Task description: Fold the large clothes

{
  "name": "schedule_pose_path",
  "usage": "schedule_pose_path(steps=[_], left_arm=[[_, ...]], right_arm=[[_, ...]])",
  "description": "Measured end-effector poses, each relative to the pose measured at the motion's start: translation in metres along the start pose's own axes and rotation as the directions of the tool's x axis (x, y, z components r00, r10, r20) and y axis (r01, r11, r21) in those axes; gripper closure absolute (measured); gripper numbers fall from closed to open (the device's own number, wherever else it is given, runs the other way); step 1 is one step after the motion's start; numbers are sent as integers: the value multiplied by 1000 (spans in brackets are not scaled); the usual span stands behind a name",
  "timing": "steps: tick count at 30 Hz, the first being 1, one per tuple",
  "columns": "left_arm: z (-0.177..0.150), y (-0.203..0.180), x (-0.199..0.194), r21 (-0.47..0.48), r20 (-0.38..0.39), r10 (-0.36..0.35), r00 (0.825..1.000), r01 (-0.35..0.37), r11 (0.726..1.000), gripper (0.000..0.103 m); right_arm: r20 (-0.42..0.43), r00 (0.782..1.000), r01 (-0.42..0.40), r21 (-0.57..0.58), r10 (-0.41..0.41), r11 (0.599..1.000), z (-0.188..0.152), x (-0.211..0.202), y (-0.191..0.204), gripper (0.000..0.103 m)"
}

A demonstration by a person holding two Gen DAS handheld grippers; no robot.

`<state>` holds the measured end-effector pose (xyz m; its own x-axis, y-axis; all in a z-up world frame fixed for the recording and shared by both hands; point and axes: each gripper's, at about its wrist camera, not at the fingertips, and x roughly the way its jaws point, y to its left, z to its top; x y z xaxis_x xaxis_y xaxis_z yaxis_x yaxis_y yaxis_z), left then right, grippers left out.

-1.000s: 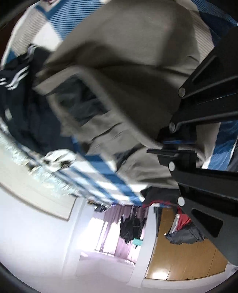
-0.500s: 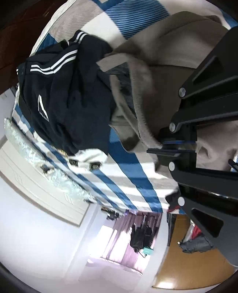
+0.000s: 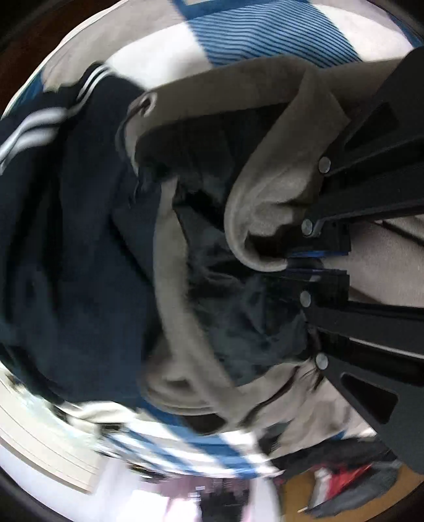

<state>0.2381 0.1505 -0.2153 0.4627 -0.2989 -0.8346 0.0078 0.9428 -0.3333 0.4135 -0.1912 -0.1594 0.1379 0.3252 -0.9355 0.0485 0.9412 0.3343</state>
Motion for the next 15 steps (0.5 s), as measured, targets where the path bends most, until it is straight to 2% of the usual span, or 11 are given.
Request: schedule_pose_path(steps=[2,3,4,6,8,9,10,12,15], left_arm=[[-4,-2,-2,22,7,4,1000,-4,1000,5],[-6,-2,-3,24,11,0,1000,-1,1000,5],[-7,-3,-3,27,14,0,1000,0,1000,5],[-8,-4,-5,27,19,1,1000,-2,1000,5],[-7,-8,-9,38,33,4,999,-5,999,5],[-6,-11,-11,45,39,10,999,-12,999,5],[-7,-16,-18,58,57,27,998,-30,998,5],[-10,-30,-32,83,110,38,993,-47,995,5],[-21,-58,-53,148,209,4,978,-36,988,5]], right_arm=[[-4,999,-41,-90,41,995,-5,-15,13,70],[2,998,-69,-133,70,989,-9,-27,20,41],[9,997,-75,-163,77,984,-11,-36,25,24],[17,997,-64,-255,71,965,-18,-61,43,21],[11,999,-43,-315,50,948,-23,-80,62,14],[8,999,-34,-362,39,932,-27,-92,79,8],[6,999,-36,-395,42,918,-32,-98,91,6],[-9,998,-65,-494,69,867,-44,-113,132,5],[-71,994,-107,-608,81,787,-65,-110,185,5]])
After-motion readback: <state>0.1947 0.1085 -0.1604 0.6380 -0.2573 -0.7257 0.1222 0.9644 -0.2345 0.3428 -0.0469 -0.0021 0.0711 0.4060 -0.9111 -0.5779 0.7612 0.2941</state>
